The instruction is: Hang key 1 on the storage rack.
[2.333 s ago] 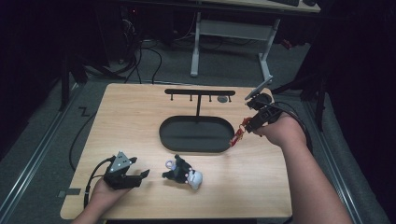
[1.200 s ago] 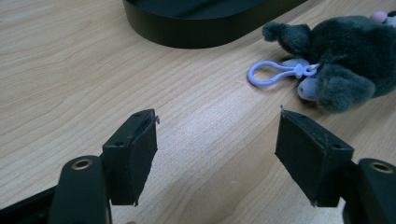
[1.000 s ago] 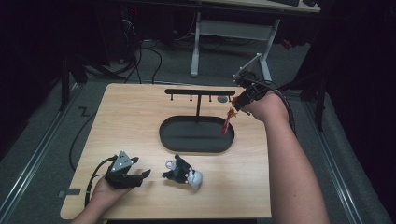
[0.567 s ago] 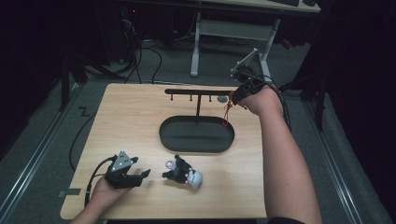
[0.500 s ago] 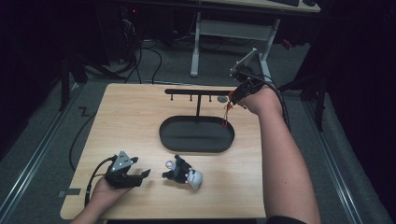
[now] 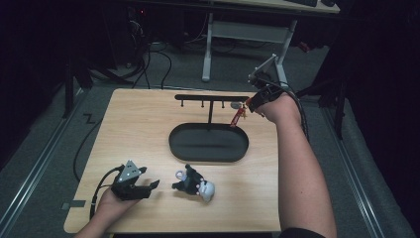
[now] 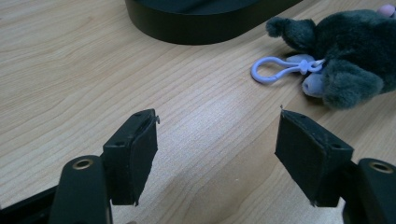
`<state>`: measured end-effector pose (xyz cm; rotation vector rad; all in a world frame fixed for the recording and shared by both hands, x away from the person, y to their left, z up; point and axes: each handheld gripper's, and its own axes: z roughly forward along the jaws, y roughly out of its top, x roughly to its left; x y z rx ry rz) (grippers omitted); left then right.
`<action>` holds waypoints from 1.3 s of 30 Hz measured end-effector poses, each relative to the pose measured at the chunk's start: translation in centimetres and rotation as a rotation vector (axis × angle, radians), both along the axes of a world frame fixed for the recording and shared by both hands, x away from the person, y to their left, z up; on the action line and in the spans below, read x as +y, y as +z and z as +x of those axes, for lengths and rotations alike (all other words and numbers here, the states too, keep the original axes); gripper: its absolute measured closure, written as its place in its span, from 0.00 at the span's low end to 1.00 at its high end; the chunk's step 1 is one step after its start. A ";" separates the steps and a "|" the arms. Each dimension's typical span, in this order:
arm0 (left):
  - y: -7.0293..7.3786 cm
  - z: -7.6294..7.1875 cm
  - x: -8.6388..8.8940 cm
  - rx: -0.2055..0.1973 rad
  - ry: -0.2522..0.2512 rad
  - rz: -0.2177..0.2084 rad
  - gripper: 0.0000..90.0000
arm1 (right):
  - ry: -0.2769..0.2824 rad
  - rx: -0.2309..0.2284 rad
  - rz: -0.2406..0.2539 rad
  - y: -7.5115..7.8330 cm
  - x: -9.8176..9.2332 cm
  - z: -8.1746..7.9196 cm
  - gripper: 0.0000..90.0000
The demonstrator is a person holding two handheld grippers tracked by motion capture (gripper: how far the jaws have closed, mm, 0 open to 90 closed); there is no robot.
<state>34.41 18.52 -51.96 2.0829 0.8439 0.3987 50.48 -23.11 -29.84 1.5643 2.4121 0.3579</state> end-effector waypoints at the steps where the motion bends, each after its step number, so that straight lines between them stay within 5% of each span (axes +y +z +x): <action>1: 0.0 0.0 0.0 0.001 -0.001 0.002 0.33 | -0.014 0.004 0.005 -0.2 -0.3 -0.1 0.74; 19: -0.1 -0.1 -0.3 0.008 -0.011 0.008 0.34 | -0.028 0.044 0.041 -5.8 -1.8 -0.5 0.73; 23: -0.1 -0.1 -0.3 0.007 -0.012 0.008 0.34 | -0.040 0.035 0.061 -6.5 -1.7 -0.4 0.56; 27: -0.1 0.0 -0.3 0.003 -0.009 0.005 0.34 | -0.039 0.037 0.081 -7.1 -1.7 -0.6 0.52; 33: -0.1 0.0 -0.4 0.013 -0.016 0.006 0.35 | -0.043 0.048 0.101 -8.0 -1.9 -1.8 0.48; 39: -0.1 -0.1 -0.8 0.017 -0.027 0.004 0.36 | -0.020 0.007 0.141 -9.4 -2.2 -4.4 0.44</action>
